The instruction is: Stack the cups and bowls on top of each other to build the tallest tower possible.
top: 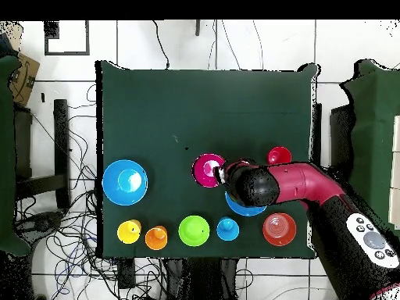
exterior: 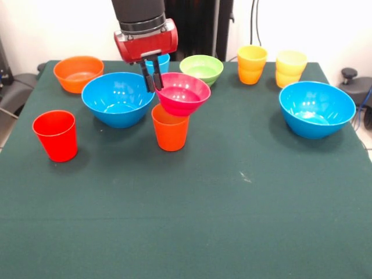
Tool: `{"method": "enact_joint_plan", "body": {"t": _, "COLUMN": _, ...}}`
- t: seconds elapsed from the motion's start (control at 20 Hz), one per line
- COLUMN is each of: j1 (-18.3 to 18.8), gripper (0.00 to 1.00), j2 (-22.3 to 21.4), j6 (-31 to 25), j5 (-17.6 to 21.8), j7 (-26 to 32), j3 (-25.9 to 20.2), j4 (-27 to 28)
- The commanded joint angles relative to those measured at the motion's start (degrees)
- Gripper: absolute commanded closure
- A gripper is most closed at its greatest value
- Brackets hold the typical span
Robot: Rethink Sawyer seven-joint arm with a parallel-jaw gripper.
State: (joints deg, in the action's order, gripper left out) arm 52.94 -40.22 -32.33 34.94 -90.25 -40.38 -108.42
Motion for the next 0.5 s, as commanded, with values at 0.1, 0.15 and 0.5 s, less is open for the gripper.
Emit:
{"method": "enact_joint_plan", "body": {"t": 0.1, "j1": -1.53, "gripper": 1.0, "j2": 1.57, "j6": -6.09, "j5": 4.25, "j7": 12.21, "j3": -2.43, "j4": -0.73}}
{"method": "enact_joint_plan", "body": {"t": 0.15, "j1": -1.63, "gripper": 1.0, "j2": 1.61, "j6": -5.83, "j5": 4.55, "j7": 12.03, "j3": -2.29, "j4": -0.53}}
{"method": "enact_joint_plan", "body": {"t": 0.5, "j1": -1.5, "gripper": 1.0, "j2": 1.78, "j6": -6.35, "j5": 5.44, "j7": 13.0, "j3": -1.96, "j4": 0.43}}
